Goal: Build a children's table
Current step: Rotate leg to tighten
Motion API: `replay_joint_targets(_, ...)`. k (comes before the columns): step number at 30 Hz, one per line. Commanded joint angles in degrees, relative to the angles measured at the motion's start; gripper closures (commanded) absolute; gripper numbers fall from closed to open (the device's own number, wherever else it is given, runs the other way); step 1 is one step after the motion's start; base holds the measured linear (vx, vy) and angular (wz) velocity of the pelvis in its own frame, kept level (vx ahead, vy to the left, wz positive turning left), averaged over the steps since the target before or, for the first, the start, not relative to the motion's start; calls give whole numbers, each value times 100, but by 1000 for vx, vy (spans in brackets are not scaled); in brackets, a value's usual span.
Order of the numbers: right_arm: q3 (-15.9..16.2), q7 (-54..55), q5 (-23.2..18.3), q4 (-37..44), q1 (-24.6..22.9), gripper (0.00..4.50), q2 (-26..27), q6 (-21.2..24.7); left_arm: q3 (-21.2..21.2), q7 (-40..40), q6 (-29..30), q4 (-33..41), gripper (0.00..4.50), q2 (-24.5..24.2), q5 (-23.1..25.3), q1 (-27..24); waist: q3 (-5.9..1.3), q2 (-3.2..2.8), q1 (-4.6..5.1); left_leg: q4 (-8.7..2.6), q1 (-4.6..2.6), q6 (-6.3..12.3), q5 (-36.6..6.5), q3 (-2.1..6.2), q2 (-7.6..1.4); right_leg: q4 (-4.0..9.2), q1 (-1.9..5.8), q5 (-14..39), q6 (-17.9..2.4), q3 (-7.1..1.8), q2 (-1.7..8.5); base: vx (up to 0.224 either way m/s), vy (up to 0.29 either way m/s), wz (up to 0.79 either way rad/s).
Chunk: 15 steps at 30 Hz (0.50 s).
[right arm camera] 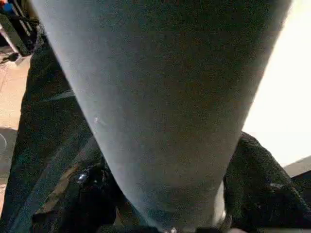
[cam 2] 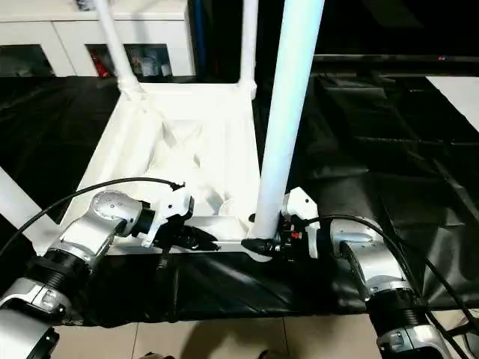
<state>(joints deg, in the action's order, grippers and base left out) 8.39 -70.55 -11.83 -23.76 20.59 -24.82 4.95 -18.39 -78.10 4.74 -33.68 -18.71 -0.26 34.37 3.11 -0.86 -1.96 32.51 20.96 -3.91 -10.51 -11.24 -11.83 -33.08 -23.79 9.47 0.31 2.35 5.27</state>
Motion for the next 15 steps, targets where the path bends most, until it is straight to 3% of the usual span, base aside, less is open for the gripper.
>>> replay_joint_targets(1, 87, 78, -229, 164, -217, 198, 230, 258, -10, 137, 89, -121, 450, 151, -67, 33, -293, 43, -16, -350, -34, 463, -1242, 0, -132, 332, 288, 1149, -1505, -147, 192, 0, 0, 0)
replay_joint_targets(4, 70, 439, -235, 413, -438, 200, 375, 402, 23, 462, 173, -117, 450, 272, -11, 22, -290, 62, -30, -354, -27, 469, -1193, 4, -129, 332, 297, 1096, -1491, -142, 190, 0, 0, 0)
replay_joint_targets(5, 55, 549, -213, 442, -465, 201, 416, 397, 35, 544, 192, -118, 450, 302, 0, 19, -280, 38, -32, -369, -35, 429, -1326, 9, -125, 359, 286, 1376, -1441, -138, 198, 0, 0, 0)
replay_joint_targets(7, -56, 1545, 25, 737, -667, 201, 784, 454, 107, 1098, 356, -107, 450, 554, 61, -6, -243, 47, -11, -403, -47, 288, -1605, 20, -123, 440, 247, 1973, -1254, -154, 216, 0, 0, 0)
replay_joint_targets(8, -132, 2035, 136, 817, -714, 201, 975, 608, 118, 1335, 425, -83, 450, 674, 100, -33, -232, 36, 12, -426, -62, 158, -1799, 48, -103, 473, 237, 2450, -1091, -145, 216, 0, 0, 0)
replay_joint_targets(9, -222, 2537, 263, 838, -732, 201, 1178, 718, 120, 1559, 524, -40, 450, 815, 130, -71, -217, 60, 53, -451, -33, 46, -1941, 80, -75, 500, 253, 2883, -876, -124, 205, 0, 0, 0)
replay_joint_targets(10, -274, 2771, 317, 834, -736, 201, 1280, 743, 117, 1644, 572, -16, 450, 886, 136, -92, -217, 60, 53, -451, -33, 46, -1941, 80, -75, 500, 253, 2883, -876, -124, 205, 0, 0, 0)
replay_joint_targets(12, -409, 3341, 318, 849, -746, 201, 1626, 877, 100, 1954, 713, 72, 450, 1157, 154, -164, -197, 61, 109, -447, -126, -32, -2353, 115, -56, 624, 154, 3688, -513, -115, 225, 0, 0, 0)
replay_joint_targets(13, -430, 3594, 371, 838, -736, 201, 1756, 896, 77, 2059, 746, 79, 450, 1244, 182, -176, -201, 64, 121, -450, -131, -16, -2376, 116, -57, 635, 148, 3694, -484, -117, 215, 0, 0, 0)
replay_joint_targets(15, -431, 4170, 558, 755, -698, 201, 2037, 894, 28, 2354, 786, 79, 450, 1431, 279, -185, -230, 13, 164, -462, -113, 10, -2348, 111, -53, 637, 149, 3493, -474, -115, 199, 0, 0, 0)
